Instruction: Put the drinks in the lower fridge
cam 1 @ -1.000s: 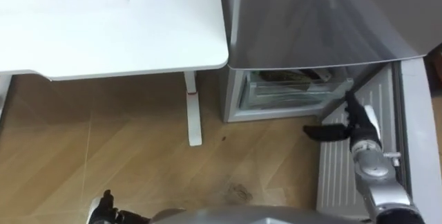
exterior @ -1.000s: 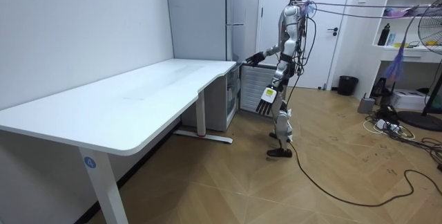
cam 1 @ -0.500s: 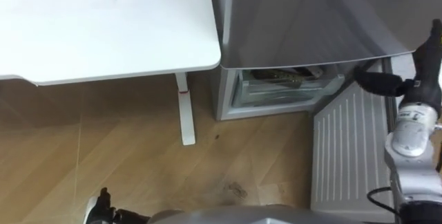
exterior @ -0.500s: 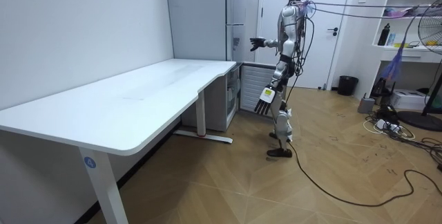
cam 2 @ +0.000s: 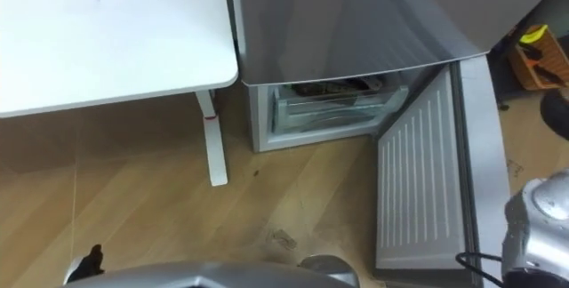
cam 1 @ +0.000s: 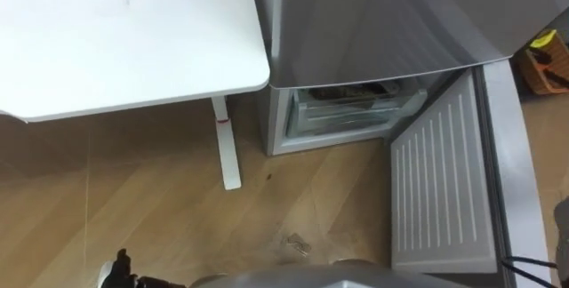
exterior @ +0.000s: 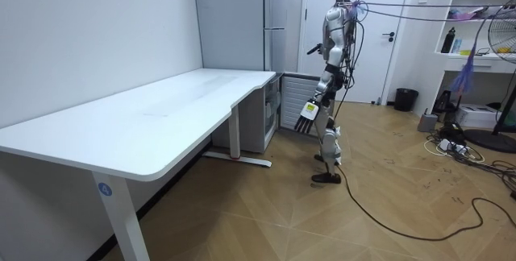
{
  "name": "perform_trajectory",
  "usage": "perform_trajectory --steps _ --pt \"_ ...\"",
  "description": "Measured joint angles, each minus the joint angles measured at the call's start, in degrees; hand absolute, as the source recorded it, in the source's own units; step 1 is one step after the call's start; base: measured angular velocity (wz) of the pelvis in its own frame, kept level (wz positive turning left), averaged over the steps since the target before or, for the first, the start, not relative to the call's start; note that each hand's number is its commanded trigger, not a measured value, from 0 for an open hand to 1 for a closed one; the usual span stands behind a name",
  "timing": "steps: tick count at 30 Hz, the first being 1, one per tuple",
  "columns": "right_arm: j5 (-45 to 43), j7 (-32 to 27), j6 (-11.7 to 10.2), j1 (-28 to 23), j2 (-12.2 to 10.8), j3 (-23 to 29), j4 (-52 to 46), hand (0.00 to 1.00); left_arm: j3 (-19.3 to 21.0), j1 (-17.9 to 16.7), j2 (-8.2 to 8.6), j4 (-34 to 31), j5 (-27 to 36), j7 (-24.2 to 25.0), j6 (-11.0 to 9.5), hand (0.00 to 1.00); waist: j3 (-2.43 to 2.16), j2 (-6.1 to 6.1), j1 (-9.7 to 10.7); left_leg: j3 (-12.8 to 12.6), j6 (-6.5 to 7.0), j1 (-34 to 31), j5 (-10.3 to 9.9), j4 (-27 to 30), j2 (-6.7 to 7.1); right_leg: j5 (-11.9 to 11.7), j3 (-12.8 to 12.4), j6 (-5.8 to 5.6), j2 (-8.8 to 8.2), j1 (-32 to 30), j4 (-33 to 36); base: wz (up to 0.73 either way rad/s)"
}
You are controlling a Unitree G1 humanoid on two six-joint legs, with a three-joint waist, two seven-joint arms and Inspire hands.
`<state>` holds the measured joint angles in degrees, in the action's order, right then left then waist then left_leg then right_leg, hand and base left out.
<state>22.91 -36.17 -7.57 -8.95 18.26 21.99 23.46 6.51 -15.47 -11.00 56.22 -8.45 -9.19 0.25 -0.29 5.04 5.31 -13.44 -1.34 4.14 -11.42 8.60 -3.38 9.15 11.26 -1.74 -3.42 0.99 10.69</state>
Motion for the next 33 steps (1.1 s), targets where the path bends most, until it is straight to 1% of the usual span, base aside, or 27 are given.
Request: perform_trajectory --steps 3,4,5,7,8,10,11,12,13,15,16,17,19,20,21,23,25,26,28,29,31,32,33 --pt "7.7 0.6 0.3 -0.3 0.0 0.0 6.3 0.00 0.1 0.0 -0.03 -1.4 0.0 0.0 0.2 0.00 0.05 0.20 0.1 -0.1 0.00 0.0 0.0 0.0 0.03 0.0 -0.1 0.00 -0.06 0.0 0.1 0.00" --pt "10.8 1.2 1.0 -0.3 -0.1 0.0 8.5 0.00 0.1 0.0 -0.02 -1.4 0.0 0.0 0.2 0.00 0.05 0.19 0.4 -0.1 0.00 0.0 0.0 0.0 0.05 0.0 -0.1 0.00 -0.08 0.0 0.1 0.00" --pt "12.2 1.7 1.4 -0.3 -0.1 0.0 9.4 0.00 0.1 -0.1 -0.02 -1.4 0.0 0.0 0.3 0.00 0.05 0.18 0.5 -0.1 -0.01 -0.1 0.0 0.0 0.06 0.0 -0.1 0.00 -0.08 0.0 0.1 0.00" --pt "20.9 3.3 1.4 -0.4 -0.1 -0.1 13.4 0.00 0.0 0.1 0.01 -1.3 0.0 0.0 0.8 0.00 0.10 -0.18 0.5 0.0 -0.09 -0.5 -0.1 -0.1 -0.01 0.0 -0.3 0.00 0.04 -0.2 0.0 0.00" --pt "23.3 3.8 1.5 -0.4 -0.2 -0.1 14.4 0.00 0.0 0.2 0.02 -1.1 0.0 0.0 0.8 0.00 0.08 -0.21 0.5 0.0 -0.09 -0.5 -0.1 -0.1 -0.02 0.0 -0.3 0.01 0.07 -0.2 0.0 0.00" --pt "31.1 5.3 1.4 -0.6 -1.0 -0.2 18.8 0.00 0.1 0.1 0.24 -1.0 0.2 0.1 0.8 0.00 0.06 -0.83 0.6 0.0 -0.15 -0.3 -0.1 -0.1 -0.07 0.0 -0.4 0.01 0.14 0.1 -0.1 0.00" --pt "32.9 5.9 1.4 -0.7 -1.2 -0.3 19.9 0.00 0.1 0.1 0.33 -0.9 0.2 0.1 0.8 0.00 0.00 -0.87 0.4 0.0 -0.15 -0.2 -0.1 -0.1 -0.06 0.0 -0.5 0.01 0.14 0.1 -0.1 0.00" --pt "36.6 7.1 1.4 -0.7 -1.6 -0.2 22.0 0.00 0.1 0.1 0.40 -0.7 0.1 0.1 0.7 0.00 0.02 -1.30 0.1 -0.2 -0.15 -0.2 -0.1 0.0 -0.05 0.0 -0.8 0.02 0.15 0.0 -0.1 -0.05" --pt "38.0 8.3 -0.1 -0.6 -2.2 -0.1 23.6 0.00 0.2 0.2 0.38 -0.5 -0.1 0.1 0.7 0.00 0.05 -1.59 0.2 -0.2 -0.14 -0.2 -0.1 0.0 -0.05 0.0 -0.8 0.02 0.16 0.0 -0.1 -0.04" --pt "39.0 10.8 -1.3 -0.4 -2.4 0.1 25.7 0.00 0.6 0.1 0.27 -0.4 -0.1 0.0 0.7 0.00 0.01 -1.67 0.4 -0.2 -0.14 -0.1 -0.1 0.0 -0.08 0.0 -0.6 0.03 0.17 0.0 -0.1 0.00" --pt "40.0 12.3 -1.2 -0.1 -2.4 0.2 27.4 0.00 0.9 -0.1 0.28 -0.4 0.0 0.0 0.7 0.00 0.15 -1.70 0.5 -0.1 -0.15 0.0 -0.1 0.0 -0.09 0.0 -0.7 0.03 0.19 0.0 -0.1 0.00" --pt "40.4 13.2 -1.1 0.0 -2.4 0.3 28.7 0.00 0.9 -0.1 0.29 -0.4 0.0 0.0 0.7 0.00 0.14 -1.52 0.6 -0.1 -0.15 0.0 -0.1 0.0 -0.09 0.0 -0.7 0.03 0.20 0.0 -0.2 0.00" --pt "43.1 15.5 -1.1 1.0 -2.8 0.8 31.9 0.00 0.9 -0.1 0.30 0.1 0.0 0.0 0.7 0.00 -0.05 -1.13 0.5 -0.1 -0.20 0.2 -0.2 0.0 -0.07 0.0 -0.7 0.03 0.20 0.1 -0.3 0.00" --pt "43.7 15.9 -1.0 1.0 -2.9 0.8 32.3 0.00 0.9 -0.1 0.30 0.3 0.0 0.0 0.8 0.00 -0.06 -1.11 0.5 0.0 -0.21 0.2 -0.2 0.0 -0.07 0.0 -0.7 0.03 0.20 0.1 -0.3 0.00" --pt "44.8 16.5 -0.9 1.1 -3.3 0.8 32.8 0.00 0.9 -0.1 0.30 0.5 0.0 0.0 0.8 0.00 -0.06 -1.13 0.5 0.0 -0.21 0.1 -0.2 0.0 -0.06 0.0 -0.7 0.03 0.20 0.0 -0.3 0.00" --pt "45.7 17.7 0.2 1.1 -3.4 0.8 34.3 0.00 0.9 -0.1 0.29 1.0 0.0 0.0 1.0 0.00 -0.14 -1.33 0.5 0.1 -0.21 0.1 -0.2 0.0 -0.06 0.0 -0.6 0.03 0.21 0.0 -0.4 0.02" --pt "48.0 18.7 1.3 1.2 -3.8 0.8 35.7 0.00 1.1 -0.1 0.30 1.4 0.0 0.1 1.2 0.00 -0.13 -1.88 0.3 0.1 -0.21 0.2 -0.2 0.0 -0.11 -0.1 -0.5 0.09 0.29 0.0 -0.6 0.00" --pt "48.8 18.9 1.4 1.4 -3.9 0.8 36.1 0.00 1.2 0.0 0.29 1.4 0.0 0.1 1.2 0.00 -0.17 -2.01 0.1 0.1 -0.21 0.2 -0.2 0.0 -0.13 -0.1 -0.5 0.10 0.30 0.1 -0.6 0.00" --pt "51.5 20.7 1.6 2.1 -4.4 0.7 37.8 0.00 1.1 0.0 0.35 1.4 -0.1 0.8 1.4 0.00 -0.33 -2.68 -0.4 0.1 -0.22 0.3 -0.2 0.0 -0.12 -0.1 -0.6 0.12 0.28 0.1 -0.5 -0.03" --pt "52.2 21.5 1.7 2.5 -4.5 0.6 38.4 0.00 1.1 0.1 0.37 1.4 -0.2 1.1 1.5 0.00 -0.30 -2.81 -0.5 0.1 -0.22 0.4 -0.2 0.0 -0.11 -0.1 -0.6 0.12 0.28 0.2 -0.5 0.00" --pt "55.5 25.3 2.9 3.0 -5.1 -1.3 40.3 0.00 1.1 0.5 0.67 1.4 -0.1 1.5 2.0 0.00 -0.05 -2.96 -1.1 0.1 -0.22 0.2 -0.2 0.0 -0.12 -0.1 -0.7 0.12 0.31 0.4 -0.6 0.00" --pt "56.4 25.9 3.1 3.2 -5.4 -2.3 40.3 0.00 1.0 0.8 0.83 1.5 -0.1 1.5 2.3 0.00 -0.09 -3.24 -1.2 0.1 -0.22 0.1 -0.2 0.1 -0.12 -0.1 -0.4 0.12 0.26 0.4 -0.6 0.04" --pt "57.0 27.5 3.4 3.4 -6.5 -4.3 40.0 0.00 0.7 1.4 1.10 2.1 -0.2 1.6 2.6 0.00 -0.08 -3.24 -1.6 0.1 -0.21 -0.2 -0.2 0.2 -0.10 -0.1 -0.2 0.12 0.21 0.4 -0.6 0.00"
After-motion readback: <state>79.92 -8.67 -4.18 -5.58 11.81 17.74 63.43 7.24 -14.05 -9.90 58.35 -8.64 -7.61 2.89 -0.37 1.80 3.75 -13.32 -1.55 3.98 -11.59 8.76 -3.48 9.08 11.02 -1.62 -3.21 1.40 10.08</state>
